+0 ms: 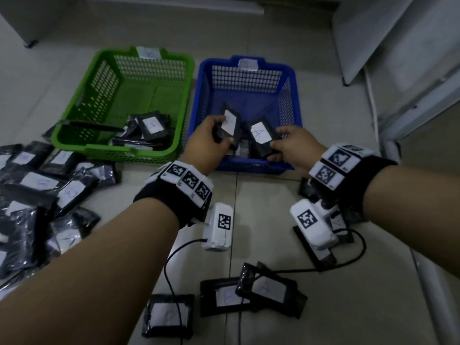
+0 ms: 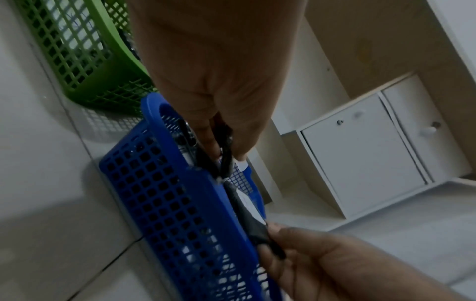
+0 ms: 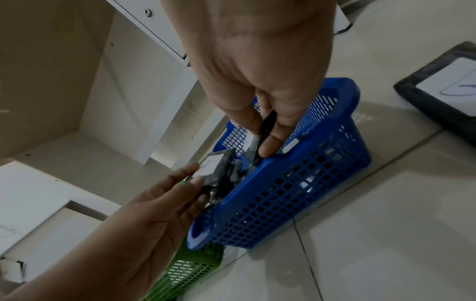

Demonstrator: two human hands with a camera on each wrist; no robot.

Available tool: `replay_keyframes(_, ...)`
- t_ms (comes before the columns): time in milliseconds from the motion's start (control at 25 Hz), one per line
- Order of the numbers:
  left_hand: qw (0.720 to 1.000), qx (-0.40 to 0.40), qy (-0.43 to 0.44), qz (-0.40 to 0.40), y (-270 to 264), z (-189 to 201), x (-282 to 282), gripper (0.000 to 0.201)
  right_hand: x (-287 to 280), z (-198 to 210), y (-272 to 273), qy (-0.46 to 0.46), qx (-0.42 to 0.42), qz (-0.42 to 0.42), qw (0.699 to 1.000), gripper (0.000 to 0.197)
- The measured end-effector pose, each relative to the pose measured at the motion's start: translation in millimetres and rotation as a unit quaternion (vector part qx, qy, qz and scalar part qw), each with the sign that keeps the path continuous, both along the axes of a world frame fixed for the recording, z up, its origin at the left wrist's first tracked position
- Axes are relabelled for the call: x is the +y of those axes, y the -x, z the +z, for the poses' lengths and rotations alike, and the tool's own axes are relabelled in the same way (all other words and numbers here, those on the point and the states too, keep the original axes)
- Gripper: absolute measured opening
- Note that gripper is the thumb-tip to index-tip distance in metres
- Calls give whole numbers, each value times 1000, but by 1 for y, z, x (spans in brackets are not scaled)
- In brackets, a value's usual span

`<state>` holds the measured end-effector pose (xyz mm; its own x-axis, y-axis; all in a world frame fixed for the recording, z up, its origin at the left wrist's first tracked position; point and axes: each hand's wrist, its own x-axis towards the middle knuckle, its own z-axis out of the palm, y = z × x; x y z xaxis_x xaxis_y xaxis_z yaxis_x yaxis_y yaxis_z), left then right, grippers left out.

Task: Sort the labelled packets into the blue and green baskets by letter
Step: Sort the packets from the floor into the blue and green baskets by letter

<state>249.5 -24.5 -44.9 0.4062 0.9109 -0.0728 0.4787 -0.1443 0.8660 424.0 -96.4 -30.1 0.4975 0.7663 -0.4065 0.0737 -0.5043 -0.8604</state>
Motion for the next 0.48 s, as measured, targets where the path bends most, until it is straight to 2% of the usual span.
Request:
replay_keyframes(80, 996, 68, -47, -26, -5, -11, 3, 54, -2, -7, -4, 11, -48, 21, 999, 46)
replay_keyframes(240, 973, 182, -136, -44, -9, -16, 1, 53, -27, 4, -23, 47, -201, 124, 971, 38)
replay_keyframes(360, 959, 147, -231, -67, -16, -6, -13, 39, -69, 19, -36, 41, -253, 137, 957, 31)
replay_keyframes(440, 937, 92, -310, -133, -28, -1, -30, 26, -101, 20, -44, 23, -305, 88, 948, 27)
replay_keyframes(480, 926, 77, -316, -190, -39, -1, -41, 22, -118, 16, -50, 22, -316, 54, 947, 25)
